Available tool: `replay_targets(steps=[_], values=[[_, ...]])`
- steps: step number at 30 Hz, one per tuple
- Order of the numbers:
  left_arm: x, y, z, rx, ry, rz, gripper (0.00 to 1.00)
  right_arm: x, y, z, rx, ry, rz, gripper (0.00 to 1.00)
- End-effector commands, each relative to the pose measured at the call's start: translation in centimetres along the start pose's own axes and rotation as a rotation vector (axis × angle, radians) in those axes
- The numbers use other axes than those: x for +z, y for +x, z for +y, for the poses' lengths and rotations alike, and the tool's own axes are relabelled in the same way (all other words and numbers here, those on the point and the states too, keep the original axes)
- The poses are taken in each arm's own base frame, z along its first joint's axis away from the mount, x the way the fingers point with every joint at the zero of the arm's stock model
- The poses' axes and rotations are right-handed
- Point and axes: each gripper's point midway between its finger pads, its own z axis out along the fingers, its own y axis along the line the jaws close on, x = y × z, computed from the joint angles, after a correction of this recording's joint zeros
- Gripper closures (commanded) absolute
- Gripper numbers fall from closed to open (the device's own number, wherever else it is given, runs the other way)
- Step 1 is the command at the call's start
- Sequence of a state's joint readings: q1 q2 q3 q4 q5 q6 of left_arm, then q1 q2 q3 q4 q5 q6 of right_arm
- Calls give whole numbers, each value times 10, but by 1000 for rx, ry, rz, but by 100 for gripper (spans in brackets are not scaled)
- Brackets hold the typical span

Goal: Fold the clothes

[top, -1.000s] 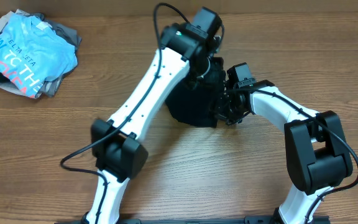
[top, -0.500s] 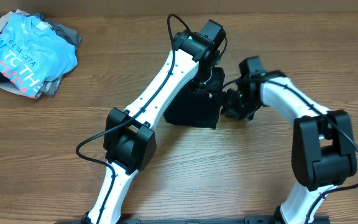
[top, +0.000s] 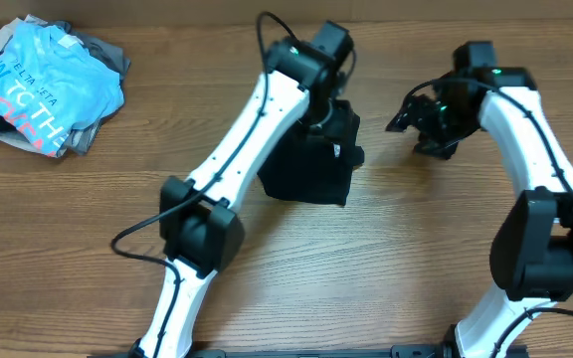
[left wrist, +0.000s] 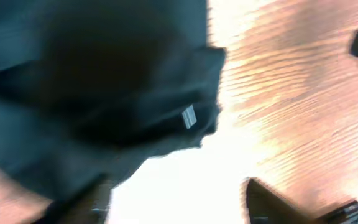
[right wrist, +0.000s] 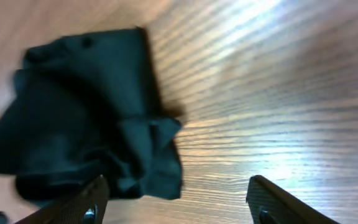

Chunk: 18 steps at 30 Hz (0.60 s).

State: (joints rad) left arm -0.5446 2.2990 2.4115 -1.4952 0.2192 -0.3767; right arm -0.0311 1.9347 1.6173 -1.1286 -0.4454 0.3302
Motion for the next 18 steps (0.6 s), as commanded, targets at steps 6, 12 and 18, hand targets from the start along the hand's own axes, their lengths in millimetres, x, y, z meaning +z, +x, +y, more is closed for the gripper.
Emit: replay_targets(steps=[6,12,18], values=[[-95,1,94,-162,-150,-117,7,-10,6,73,-295,-163,-58,23],[-55,8,106,-123,-42,26,7,9,16,114,-445,-151,-108,22],[-8,16,104,-123,24,103,7,25,23,137,-521,-115,-153,22]])
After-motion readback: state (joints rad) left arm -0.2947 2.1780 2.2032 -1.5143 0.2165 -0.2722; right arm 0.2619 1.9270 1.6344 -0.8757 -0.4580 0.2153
